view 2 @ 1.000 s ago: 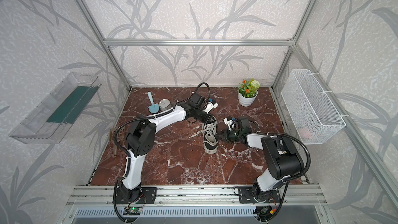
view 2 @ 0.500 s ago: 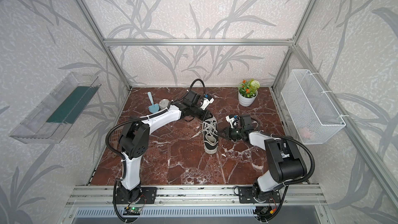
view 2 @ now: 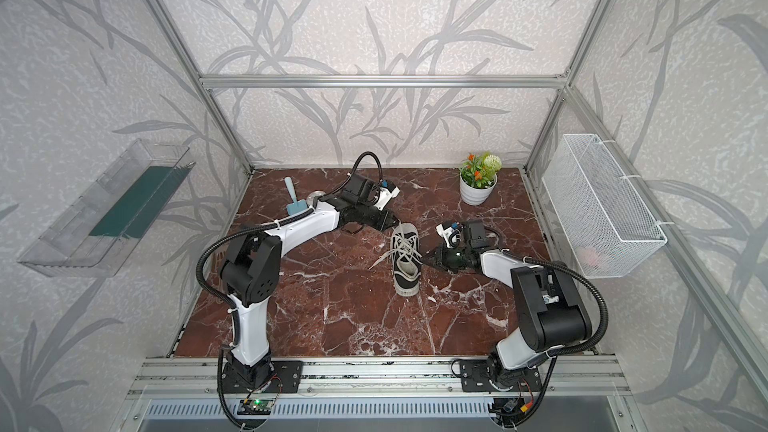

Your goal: Tie the shoes

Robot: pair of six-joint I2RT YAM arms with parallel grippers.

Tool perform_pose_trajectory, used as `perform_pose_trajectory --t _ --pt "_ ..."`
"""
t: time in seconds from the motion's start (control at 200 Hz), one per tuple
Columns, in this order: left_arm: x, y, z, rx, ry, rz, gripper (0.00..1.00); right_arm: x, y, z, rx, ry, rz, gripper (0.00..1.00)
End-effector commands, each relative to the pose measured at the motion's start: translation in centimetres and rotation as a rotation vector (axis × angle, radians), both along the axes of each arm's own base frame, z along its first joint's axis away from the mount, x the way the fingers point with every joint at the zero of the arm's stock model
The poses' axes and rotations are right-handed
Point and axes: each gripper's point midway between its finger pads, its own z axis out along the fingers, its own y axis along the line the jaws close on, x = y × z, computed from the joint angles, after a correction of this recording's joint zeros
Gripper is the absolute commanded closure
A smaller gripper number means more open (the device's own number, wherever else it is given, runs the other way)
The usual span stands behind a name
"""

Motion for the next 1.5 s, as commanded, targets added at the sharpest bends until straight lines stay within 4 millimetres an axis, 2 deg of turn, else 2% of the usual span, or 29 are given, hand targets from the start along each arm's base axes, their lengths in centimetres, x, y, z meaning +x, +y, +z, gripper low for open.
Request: perform_pose_trajectory --t 0.0,0.355,0.715,0.92,1.18,1.495 --pt "0.1 0.1 2.4 -0.042 -0.049 -0.006 1.00 0.0 -0.8 0.3 -0.032 -0.014 -0.005 1.00" --pt "0.2 1.2 1.7 -0.023 -0.035 0.010 1.00 -0.8 -2.1 0.1 -0.044 -0.005 -0.027 1.00" --pt "0.2 1.9 2.0 -0.022 -0.034 0.019 1.00 -2.1 -3.3 -0.7 -0.068 0.016 -0.059 1.00" --pt "0.3 2.5 1.9 -0.010 -0.051 0.035 1.00 -2.1 -4.0 -1.0 -0.086 0.018 -0.114 1.00" --pt "0.8 3.3 1.3 0.015 -0.051 0.071 1.00 -2.6 -5.3 -2.6 -0.138 0.065 -0.166 1.00" --pt "1.0 4.1 0.8 0.038 -0.051 0.097 1.00 -2.8 -6.5 -3.2 -0.168 0.086 -0.208 1.00"
